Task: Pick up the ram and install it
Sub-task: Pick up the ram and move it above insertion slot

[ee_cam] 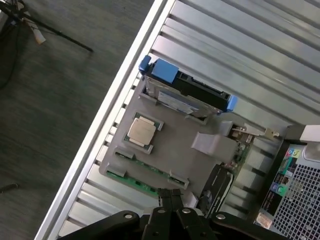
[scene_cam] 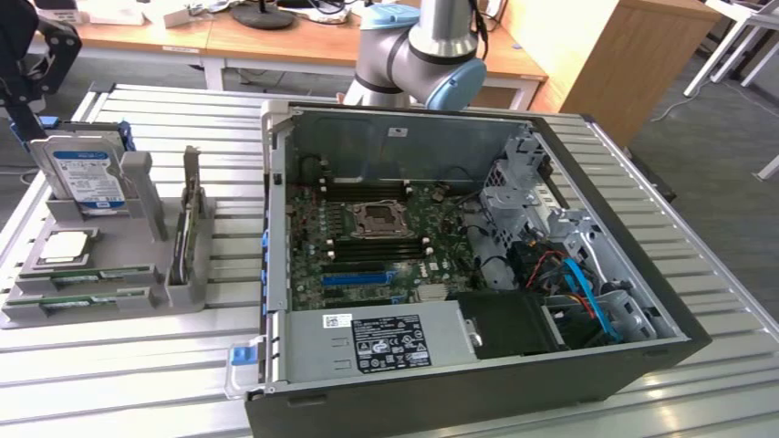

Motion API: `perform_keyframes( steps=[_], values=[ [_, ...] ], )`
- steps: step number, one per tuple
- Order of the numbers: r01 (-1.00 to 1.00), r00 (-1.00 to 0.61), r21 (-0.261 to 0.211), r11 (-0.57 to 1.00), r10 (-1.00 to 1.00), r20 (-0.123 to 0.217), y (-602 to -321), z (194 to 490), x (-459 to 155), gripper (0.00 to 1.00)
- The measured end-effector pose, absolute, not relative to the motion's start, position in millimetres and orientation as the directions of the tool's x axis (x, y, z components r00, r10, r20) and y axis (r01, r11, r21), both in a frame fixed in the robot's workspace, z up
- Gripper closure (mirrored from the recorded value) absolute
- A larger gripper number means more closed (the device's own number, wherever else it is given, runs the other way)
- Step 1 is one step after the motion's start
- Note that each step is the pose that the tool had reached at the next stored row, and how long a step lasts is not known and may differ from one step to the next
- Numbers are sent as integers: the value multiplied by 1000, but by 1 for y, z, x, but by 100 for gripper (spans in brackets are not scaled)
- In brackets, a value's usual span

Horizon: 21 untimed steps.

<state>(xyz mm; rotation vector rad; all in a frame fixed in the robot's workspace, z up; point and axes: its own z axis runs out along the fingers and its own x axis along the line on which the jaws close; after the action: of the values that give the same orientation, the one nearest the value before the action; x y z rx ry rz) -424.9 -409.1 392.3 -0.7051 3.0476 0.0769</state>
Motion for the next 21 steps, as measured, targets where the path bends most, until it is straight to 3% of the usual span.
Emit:
perform_keyframes(
  steps=[21],
  values=[
    [-732, -681, 45, 680, -731, -23, -409, 392, -425, 89]
  ],
)
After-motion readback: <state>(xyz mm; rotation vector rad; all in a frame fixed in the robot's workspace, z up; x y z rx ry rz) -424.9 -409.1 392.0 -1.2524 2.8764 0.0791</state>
